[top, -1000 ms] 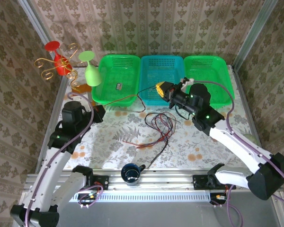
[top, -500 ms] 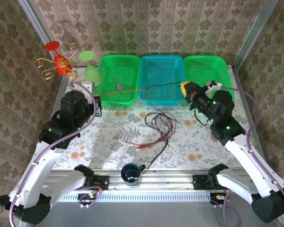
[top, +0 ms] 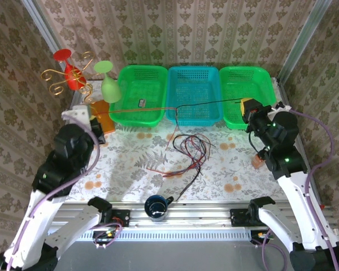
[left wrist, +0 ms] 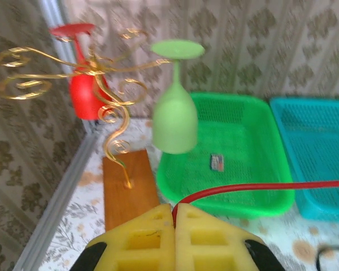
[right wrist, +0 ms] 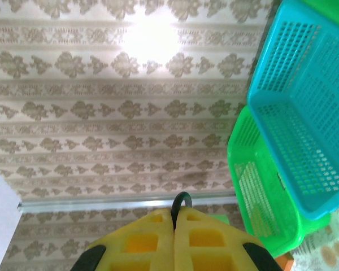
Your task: Untangle the cables
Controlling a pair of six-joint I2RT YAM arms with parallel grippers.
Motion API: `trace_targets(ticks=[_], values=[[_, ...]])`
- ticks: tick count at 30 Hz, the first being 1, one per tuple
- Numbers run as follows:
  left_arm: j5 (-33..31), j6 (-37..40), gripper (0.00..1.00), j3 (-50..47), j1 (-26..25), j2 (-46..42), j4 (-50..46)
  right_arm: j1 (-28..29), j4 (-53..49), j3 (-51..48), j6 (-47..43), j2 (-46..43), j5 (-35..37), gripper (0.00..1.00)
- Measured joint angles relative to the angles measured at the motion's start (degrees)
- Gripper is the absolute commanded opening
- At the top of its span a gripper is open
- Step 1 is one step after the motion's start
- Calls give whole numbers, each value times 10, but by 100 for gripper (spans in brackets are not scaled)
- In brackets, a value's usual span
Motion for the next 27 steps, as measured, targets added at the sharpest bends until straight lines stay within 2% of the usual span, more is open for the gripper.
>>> trace_targets(ticks=[5, 13, 20, 27], values=[[-70, 0, 0, -32, 11, -92, 7, -33, -12, -6, -2, -28, 18, 0], [-120, -8, 0, -31, 11, -99, -8, -78, -68, -5, -41, -59, 71, 0], [-85, -15, 0, -30, 11, -73, -7, -84, -115, 76, -116, -14, 69, 0], [1, -47, 0, -42, 14, -2, 5, -88, -136, 241, -206, 84, 39, 0]])
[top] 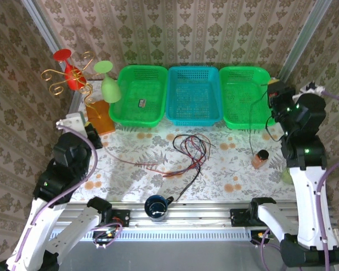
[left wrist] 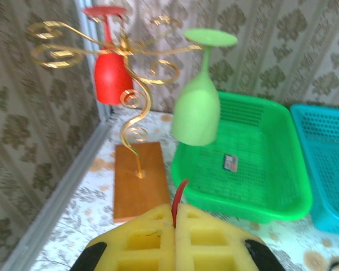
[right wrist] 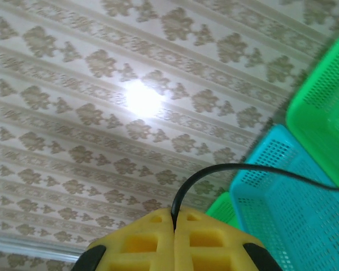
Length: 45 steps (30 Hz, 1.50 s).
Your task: Untangle the cables
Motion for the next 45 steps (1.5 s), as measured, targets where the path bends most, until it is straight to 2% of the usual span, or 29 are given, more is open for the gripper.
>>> trace_targets(ticks=[9, 18, 23, 26, 31, 37, 41, 45], values=[[80, -40, 0, -32, 0, 32, 37, -7, 56, 187, -44, 131, -32, 0], [114, -65, 0, -54, 0, 32, 51, -14, 110, 362, -62, 296, -47, 0], [116, -65, 0, -54, 9, 22, 45, -30, 118, 385, -74, 330, -50, 0], [129, -65, 0, -50, 22, 23, 34, -38, 150, 334, -76, 325, -57, 0], [153, -65, 0, -43, 23, 37, 27, -39, 216, 132, -55, 315, -62, 0], [172, -65, 0, -42, 23, 50, 26, -43, 218, -78, -38, 351, -41, 0], [179, -65, 0, -42, 23, 51, 26, -57, 203, -95, -37, 404, -40, 0], [183, -68, 0, -42, 23, 52, 26, -73, 163, -54, -26, 474, -51, 0]])
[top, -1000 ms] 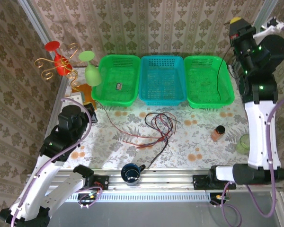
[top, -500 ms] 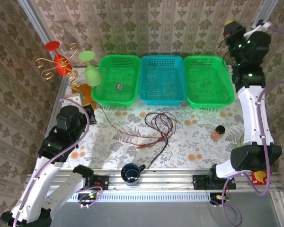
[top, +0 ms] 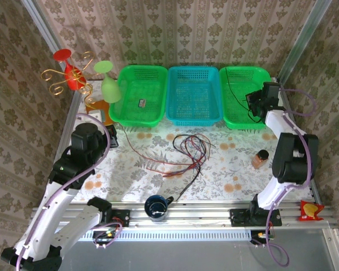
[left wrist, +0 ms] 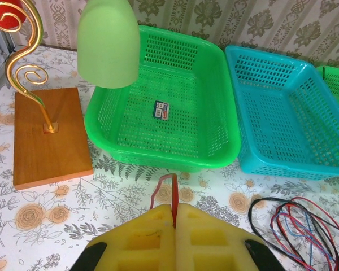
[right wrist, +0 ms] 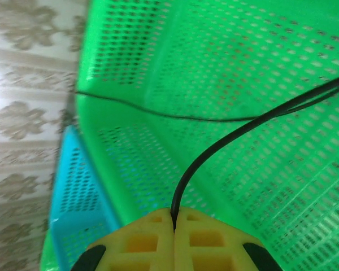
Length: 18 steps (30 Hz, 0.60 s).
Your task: Untangle the cables
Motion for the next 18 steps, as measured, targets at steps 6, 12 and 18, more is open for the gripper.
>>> trace_targets(ticks=[6, 12, 18], values=[[4, -2, 0, 0, 0, 4, 0, -4, -124, 128, 4, 115, -10, 0], [4, -2, 0, 11, 0, 15, -2, 16, -248, 203, -4, 168, 29, 0], [10, -2, 0, 19, 0, 21, -2, 35, -329, 242, -13, 211, 72, 0]])
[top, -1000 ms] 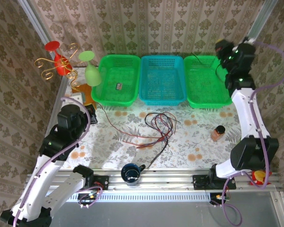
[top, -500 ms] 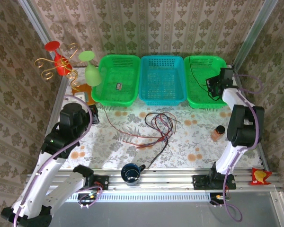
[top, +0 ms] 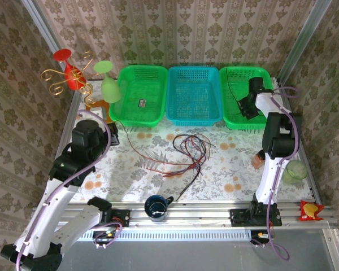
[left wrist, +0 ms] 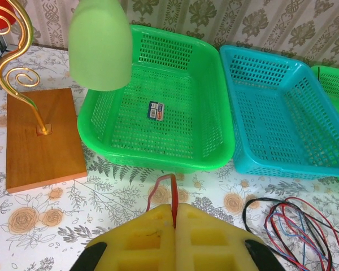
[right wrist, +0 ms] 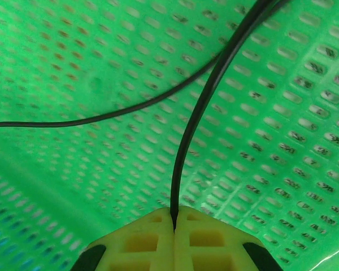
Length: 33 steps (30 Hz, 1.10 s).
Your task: Untangle the cables
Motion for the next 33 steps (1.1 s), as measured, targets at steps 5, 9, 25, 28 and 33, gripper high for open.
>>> trace_targets(ticks=[5, 9, 25, 28, 33], values=[[3, 0, 0, 9, 0, 3, -3, 4, -28, 19, -21, 31, 7, 0], [5, 1, 0, 26, 0, 10, -5, 3, -45, 25, -39, 31, 17, 28], [9, 70, 0, 233, 0, 99, -41, 3, -55, 26, -96, -120, 47, 91], [10, 86, 0, 289, 0, 131, -50, 3, -60, 26, -103, -140, 50, 100], [20, 117, 0, 386, 0, 196, -61, 3, -60, 4, -112, -179, 50, 100]])
